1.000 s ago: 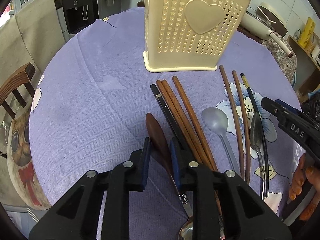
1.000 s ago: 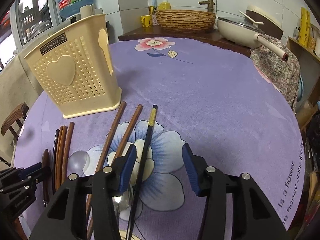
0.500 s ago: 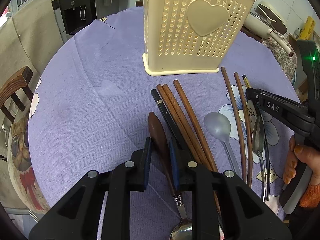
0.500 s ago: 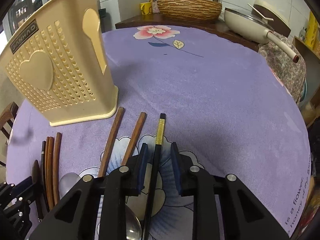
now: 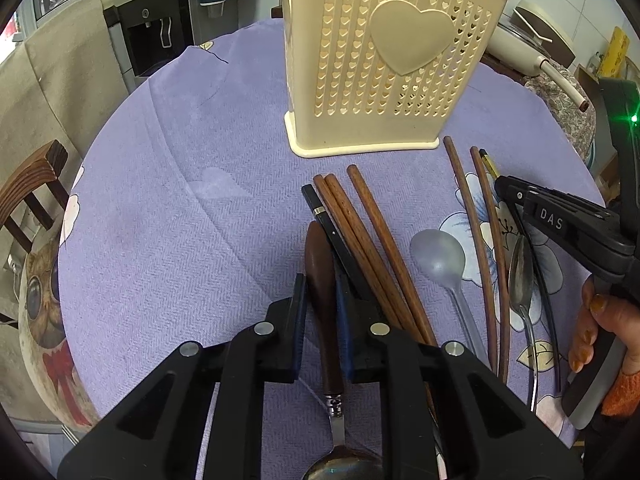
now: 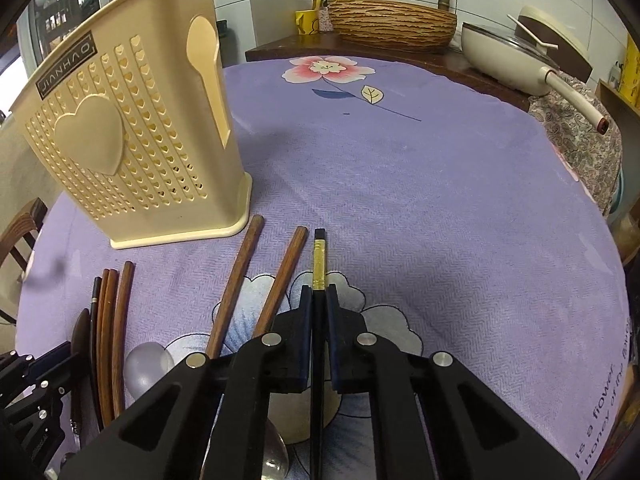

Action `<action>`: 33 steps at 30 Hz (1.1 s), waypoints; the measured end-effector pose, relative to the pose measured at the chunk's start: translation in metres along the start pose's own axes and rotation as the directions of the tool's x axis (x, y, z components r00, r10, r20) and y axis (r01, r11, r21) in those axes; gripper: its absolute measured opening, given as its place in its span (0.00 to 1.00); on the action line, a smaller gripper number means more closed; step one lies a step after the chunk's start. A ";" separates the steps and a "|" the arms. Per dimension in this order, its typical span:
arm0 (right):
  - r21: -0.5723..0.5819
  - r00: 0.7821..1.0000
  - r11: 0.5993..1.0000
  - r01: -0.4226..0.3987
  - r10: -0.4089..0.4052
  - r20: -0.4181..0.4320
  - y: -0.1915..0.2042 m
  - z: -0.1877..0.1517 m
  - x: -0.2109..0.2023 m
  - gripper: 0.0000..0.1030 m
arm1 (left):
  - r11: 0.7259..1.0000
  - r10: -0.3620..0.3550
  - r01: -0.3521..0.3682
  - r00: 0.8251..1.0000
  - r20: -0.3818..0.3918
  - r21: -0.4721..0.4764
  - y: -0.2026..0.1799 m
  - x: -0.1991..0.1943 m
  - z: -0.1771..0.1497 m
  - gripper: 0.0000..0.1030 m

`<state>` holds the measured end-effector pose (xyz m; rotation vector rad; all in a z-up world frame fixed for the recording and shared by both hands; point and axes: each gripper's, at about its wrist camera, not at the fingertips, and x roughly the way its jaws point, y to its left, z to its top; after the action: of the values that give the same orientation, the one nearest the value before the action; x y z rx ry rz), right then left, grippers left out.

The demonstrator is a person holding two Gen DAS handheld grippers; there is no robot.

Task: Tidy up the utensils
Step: 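Grasp the wooden-handled spoon with the left tool while the right tool grasps a black gold-tipped chopstick, then lift and carry the spoon with the left tool while the right tool carries the chopstick into the cream holder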

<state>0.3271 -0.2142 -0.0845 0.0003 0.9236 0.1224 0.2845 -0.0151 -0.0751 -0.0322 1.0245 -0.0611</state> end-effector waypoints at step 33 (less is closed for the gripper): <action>-0.109 0.921 0.970 -0.219 0.243 0.305 -0.030 0.009 -0.186 0.07 | 0.993 -0.115 0.113 0.955 0.272 0.021 0.032 -0.139 0.007 0.14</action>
<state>0.2263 -0.2636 0.0677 0.0606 0.5934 0.3659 0.2198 0.0261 0.0451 -0.0931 0.7452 -0.1601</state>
